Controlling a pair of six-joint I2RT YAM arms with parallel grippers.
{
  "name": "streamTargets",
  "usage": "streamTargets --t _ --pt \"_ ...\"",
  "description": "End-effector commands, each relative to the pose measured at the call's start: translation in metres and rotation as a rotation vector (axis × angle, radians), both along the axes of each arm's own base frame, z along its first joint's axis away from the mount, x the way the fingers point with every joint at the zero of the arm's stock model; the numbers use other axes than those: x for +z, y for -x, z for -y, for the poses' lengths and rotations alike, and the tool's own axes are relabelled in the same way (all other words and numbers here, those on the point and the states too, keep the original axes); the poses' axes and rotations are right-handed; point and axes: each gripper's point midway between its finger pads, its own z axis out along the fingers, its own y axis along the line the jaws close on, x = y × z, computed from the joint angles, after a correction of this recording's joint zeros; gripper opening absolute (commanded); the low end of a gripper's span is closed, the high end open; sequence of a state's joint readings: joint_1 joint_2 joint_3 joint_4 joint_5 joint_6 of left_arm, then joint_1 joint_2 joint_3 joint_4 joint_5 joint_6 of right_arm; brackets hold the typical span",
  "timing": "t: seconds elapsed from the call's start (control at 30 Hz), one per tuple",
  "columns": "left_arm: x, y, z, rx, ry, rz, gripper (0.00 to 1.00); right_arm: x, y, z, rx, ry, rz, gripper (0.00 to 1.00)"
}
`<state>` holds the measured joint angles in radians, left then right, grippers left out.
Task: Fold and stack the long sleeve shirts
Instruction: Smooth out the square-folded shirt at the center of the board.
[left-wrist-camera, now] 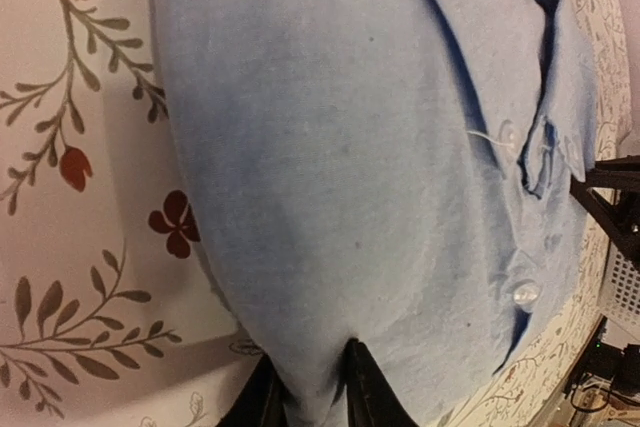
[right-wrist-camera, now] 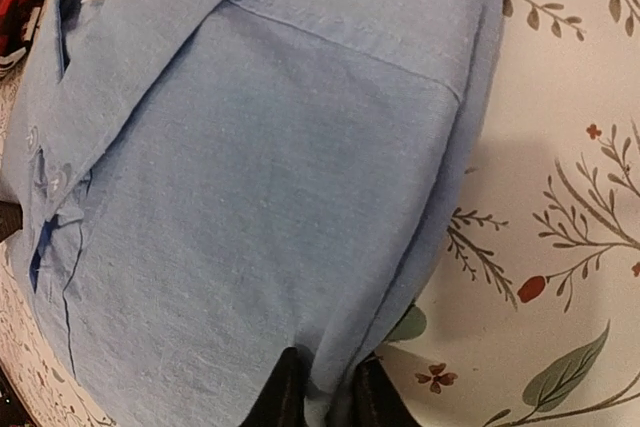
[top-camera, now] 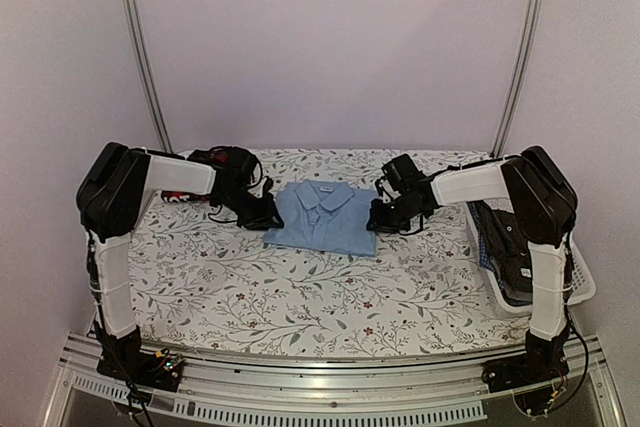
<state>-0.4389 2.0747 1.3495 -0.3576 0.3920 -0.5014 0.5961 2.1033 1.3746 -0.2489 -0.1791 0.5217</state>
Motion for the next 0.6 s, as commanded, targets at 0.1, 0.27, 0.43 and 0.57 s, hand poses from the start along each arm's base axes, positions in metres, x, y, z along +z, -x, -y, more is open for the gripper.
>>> streamTargets --t 0.1,0.27,0.43,0.57 --pt "0.026 0.022 0.027 -0.047 0.053 0.007 0.1 0.008 0.012 0.008 0.027 0.064 -0.022 0.0" --pt "0.023 0.065 0.038 -0.071 0.035 -0.043 0.06 0.015 0.036 0.036 0.04 0.13 -0.034 0.0" --pt "0.02 0.112 0.052 -0.074 0.03 -0.075 0.1 0.007 0.081 0.072 0.024 0.175 -0.079 0.0" --pt "0.023 0.133 0.059 -0.072 0.024 -0.065 0.29 0.004 0.107 0.087 -0.001 0.161 -0.103 0.0"
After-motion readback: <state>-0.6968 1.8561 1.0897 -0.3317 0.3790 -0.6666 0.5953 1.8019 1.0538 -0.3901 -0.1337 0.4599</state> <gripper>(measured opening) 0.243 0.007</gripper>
